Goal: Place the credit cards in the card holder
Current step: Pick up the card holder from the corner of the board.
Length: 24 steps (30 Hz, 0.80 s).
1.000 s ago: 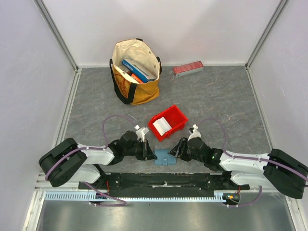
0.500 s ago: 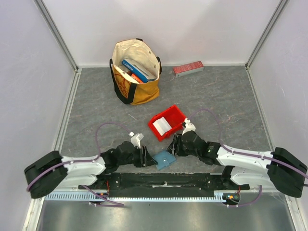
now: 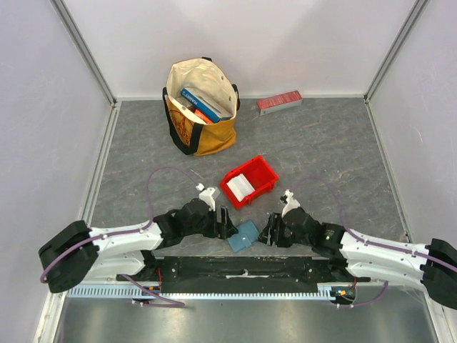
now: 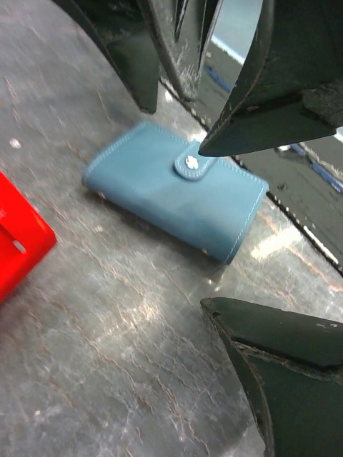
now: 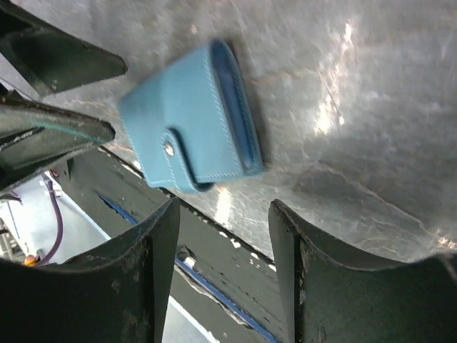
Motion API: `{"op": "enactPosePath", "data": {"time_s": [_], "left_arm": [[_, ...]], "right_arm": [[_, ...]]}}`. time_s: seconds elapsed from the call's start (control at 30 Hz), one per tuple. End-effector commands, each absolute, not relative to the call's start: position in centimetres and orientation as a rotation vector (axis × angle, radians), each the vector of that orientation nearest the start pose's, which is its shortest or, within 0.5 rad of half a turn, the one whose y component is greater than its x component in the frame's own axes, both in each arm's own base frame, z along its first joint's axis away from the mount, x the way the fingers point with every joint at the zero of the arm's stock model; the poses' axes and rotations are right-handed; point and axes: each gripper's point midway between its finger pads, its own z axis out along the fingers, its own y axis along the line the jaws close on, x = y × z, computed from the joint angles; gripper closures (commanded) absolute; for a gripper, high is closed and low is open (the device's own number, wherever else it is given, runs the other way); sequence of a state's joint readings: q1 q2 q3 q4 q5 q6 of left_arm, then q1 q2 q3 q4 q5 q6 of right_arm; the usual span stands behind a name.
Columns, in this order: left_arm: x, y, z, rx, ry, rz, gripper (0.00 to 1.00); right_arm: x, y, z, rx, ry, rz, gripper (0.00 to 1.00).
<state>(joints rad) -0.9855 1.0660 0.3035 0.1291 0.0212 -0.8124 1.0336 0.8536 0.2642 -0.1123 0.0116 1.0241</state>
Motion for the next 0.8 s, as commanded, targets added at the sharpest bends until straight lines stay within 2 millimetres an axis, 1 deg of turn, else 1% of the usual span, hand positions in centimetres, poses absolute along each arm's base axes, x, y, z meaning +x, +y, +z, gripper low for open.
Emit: {"op": "enactPosePath", "data": {"time_s": [0.0,0.07,0.13,0.17,0.27,0.37,0.43,0.47,0.6,0.7,0.73,0.77], "left_arm": [[13.4,-27.7,4.0,0.375,2.394,-1.005,0.15],[13.1,-27.9,3.4,0.388,2.410,-1.023,0.15],[12.8,-28.1,3.0,0.404,2.422,-1.055,0.16],[12.5,-28.3,2.8,0.419,2.432,-1.073,0.18],[11.5,-28.6,2.4,0.453,2.457,-1.131,0.31],[10.6,-28.6,2.2,0.443,2.462,-1.198,0.49],[9.9,-28.3,2.0,0.415,2.469,-1.233,0.57],[9.8,-28.4,2.3,0.408,2.456,-1.259,0.61],[9.3,-28.2,2.5,0.390,2.451,-1.290,0.65],[9.3,-28.5,3.5,0.393,2.411,-1.334,0.65],[9.4,-28.7,4.0,0.391,2.394,-1.349,0.65],[9.5,-28.9,4.5,0.389,2.372,-1.364,0.65]], "right_arm": [[9.4,25.4,4.5,0.135,2.510,1.157,0.40],[9.4,26.1,4.5,0.152,2.496,1.198,0.39],[9.5,26.7,4.2,0.167,2.506,1.207,0.38],[9.4,27.0,4.0,0.171,2.510,1.212,0.38],[9.4,27.8,3.5,0.200,2.519,1.233,0.38],[9.6,28.4,3.1,0.226,2.508,1.244,0.38],[9.8,28.6,3.2,0.251,2.478,1.284,0.39],[10.2,28.6,3.3,0.278,2.450,1.293,0.40],[11.0,28.9,4.1,0.256,2.385,1.301,0.50],[11.4,29.4,5.3,0.209,2.331,1.322,0.67],[11.5,29.5,5.7,0.186,2.315,1.331,0.76],[11.5,29.5,5.9,0.172,2.307,1.335,0.83]]}}
